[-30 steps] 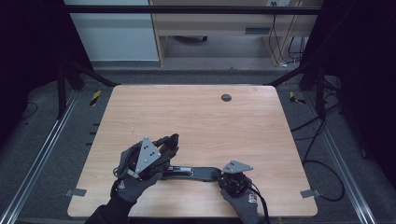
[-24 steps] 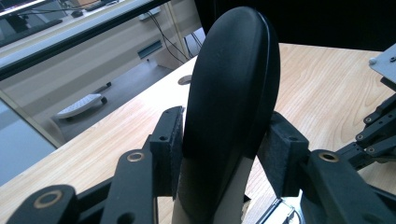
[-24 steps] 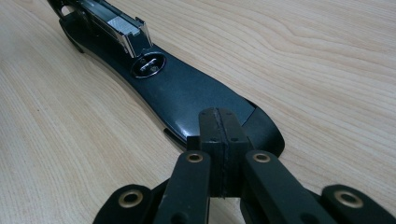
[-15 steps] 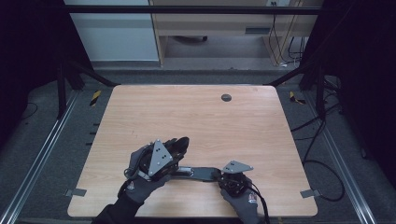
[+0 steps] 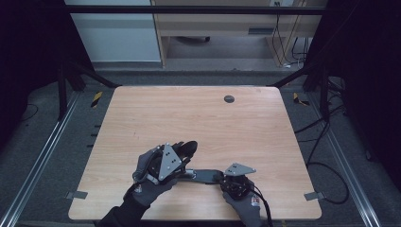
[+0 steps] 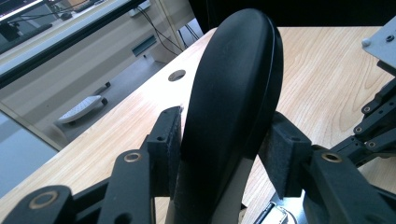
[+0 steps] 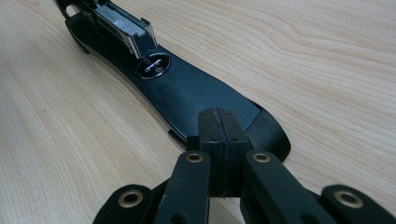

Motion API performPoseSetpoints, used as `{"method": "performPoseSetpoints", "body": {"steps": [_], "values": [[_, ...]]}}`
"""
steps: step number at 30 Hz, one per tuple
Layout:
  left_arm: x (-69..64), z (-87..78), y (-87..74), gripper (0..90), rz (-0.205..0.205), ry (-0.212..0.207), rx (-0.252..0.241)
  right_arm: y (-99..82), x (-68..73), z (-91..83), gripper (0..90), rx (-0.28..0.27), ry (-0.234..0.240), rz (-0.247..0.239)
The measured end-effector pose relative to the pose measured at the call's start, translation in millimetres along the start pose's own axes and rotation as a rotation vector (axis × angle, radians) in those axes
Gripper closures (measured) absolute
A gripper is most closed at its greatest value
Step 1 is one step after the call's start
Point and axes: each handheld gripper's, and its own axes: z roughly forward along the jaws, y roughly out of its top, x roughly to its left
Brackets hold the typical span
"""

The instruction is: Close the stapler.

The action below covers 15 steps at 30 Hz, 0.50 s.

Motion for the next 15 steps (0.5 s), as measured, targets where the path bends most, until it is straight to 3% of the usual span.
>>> {"method": "performPoseSetpoints", "body": {"steps": [15], "values": [[-15.9,12.5,1.0,50.7,0.069,0.004,0.032,0.6,0.2,-0.6,90.0,0.004,-0.005,-0.002]]}}
